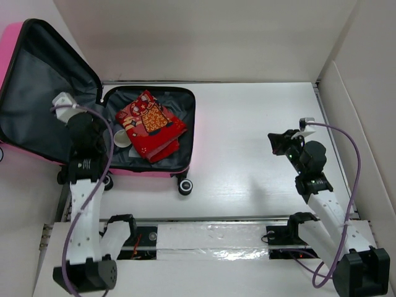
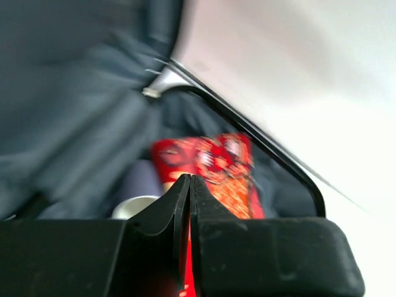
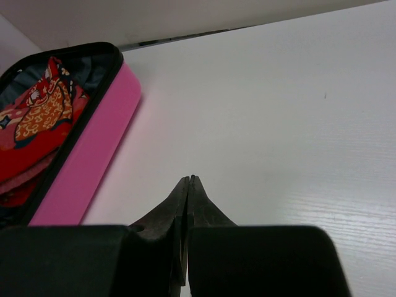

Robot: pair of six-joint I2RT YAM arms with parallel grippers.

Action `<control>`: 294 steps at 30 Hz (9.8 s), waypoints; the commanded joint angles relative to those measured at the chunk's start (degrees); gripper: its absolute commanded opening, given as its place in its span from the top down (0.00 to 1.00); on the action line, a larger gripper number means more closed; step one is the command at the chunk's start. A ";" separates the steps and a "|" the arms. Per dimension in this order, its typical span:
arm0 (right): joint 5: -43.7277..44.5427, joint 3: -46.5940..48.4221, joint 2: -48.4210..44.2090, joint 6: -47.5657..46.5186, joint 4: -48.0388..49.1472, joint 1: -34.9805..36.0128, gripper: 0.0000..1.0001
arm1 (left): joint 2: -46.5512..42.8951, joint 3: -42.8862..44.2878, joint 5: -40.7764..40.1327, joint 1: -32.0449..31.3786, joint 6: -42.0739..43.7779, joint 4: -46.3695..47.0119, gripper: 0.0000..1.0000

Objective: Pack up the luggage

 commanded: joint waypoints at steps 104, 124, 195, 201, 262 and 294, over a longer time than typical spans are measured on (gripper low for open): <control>14.23 12.41 13.63 -10.02 -7.56 17.23 1.00 | 18.28 20.85 -2.66 2.01 -0.94 -5.50 0.54; 15.55 13.64 17.06 -10.72 -7.38 19.43 1.00 | 39.56 19.45 -0.93 16.78 -4.52 -8.31 0.53; 1.22 83.89 66.48 -9.05 -29.19 7.84 0.10 | -4.26 -36.28 -17.51 -68.63 -15.36 18.17 0.42; 6.49 52.40 40.86 -6.25 -12.69 5.81 0.51 | -12.53 -29.79 -30.25 -69.15 -18.59 -2.93 0.43; -0.70 54.84 61.25 -9.84 -14.03 12.13 0.99 | 18.13 -36.80 7.55 -32.13 -19.03 38.11 0.79; -21.28 83.30 60.69 -8.53 -17.87 9.32 0.25 | -2.35 -42.08 -15.15 -67.40 -27.39 24.30 0.61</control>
